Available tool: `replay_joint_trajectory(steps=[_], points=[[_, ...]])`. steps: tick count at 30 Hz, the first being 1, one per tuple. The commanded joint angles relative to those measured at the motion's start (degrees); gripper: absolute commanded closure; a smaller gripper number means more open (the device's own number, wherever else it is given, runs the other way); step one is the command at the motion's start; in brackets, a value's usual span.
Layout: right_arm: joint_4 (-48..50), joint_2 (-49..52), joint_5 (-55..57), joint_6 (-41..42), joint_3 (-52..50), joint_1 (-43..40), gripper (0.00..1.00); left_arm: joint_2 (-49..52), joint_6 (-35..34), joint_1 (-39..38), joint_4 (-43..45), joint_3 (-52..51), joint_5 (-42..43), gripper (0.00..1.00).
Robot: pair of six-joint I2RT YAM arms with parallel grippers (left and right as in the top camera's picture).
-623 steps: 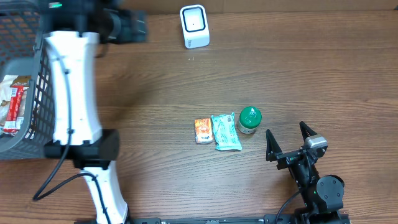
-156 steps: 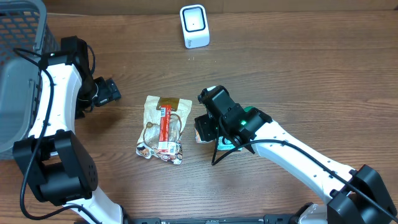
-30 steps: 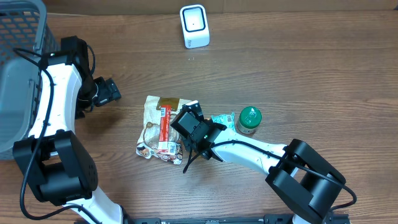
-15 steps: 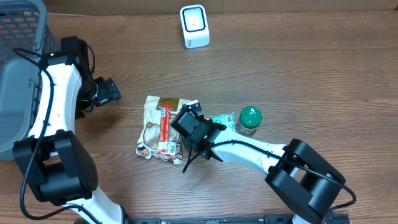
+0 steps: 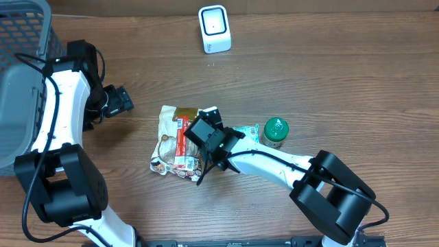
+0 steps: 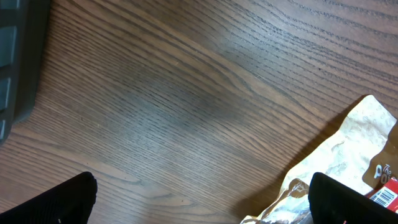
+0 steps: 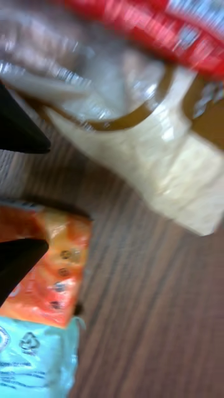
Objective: Scan the item barcode
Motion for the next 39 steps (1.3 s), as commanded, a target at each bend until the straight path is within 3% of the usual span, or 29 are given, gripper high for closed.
replay_joint_trajectory(steps=[1, 16, 24, 25, 26, 28, 33, 39], points=[[-0.33, -2.12, 1.25, 0.24, 3.61, -0.15, 0.53, -1.11, 0.22, 0.31, -0.09, 0.83, -0.50, 0.00], [-7.43, 4.31, 1.25, 0.28, 3.58, -0.04, 0.55, -1.11, 0.22, 0.31, -0.09, 0.83, -0.50, 0.00], [-8.00, 5.20, 1.68, 0.26, 3.61, -0.11, 0.76, -1.11, 0.22, 0.31, -0.09, 0.83, -0.50, 0.00], [-8.13, 5.14, 1.66, 0.26, 3.82, -0.11, 0.90, -1.11, 0.22, 0.31, -0.09, 0.83, -0.50, 0.00], [-9.11, 4.66, 1.62, 0.28, 4.81, -0.11, 0.96, -1.11, 0.22, 0.31, -0.09, 0.83, -0.50, 0.00], [-11.19, 3.10, 0.57, 0.31, 7.10, -0.11, 0.96, -1.11, 0.22, 0.31, -0.09, 0.83, -0.50, 0.00], [-12.13, -3.50, -6.16, 0.31, 10.21, -1.11, 0.96, -1.11, 0.22, 0.31, -0.09, 0.83, -0.50, 0.00], [-11.82, -7.52, -33.62, 0.48, 9.88, -11.32, 0.96, -1.11, 0.22, 0.31, -0.09, 0.83, -0.50, 0.00]])
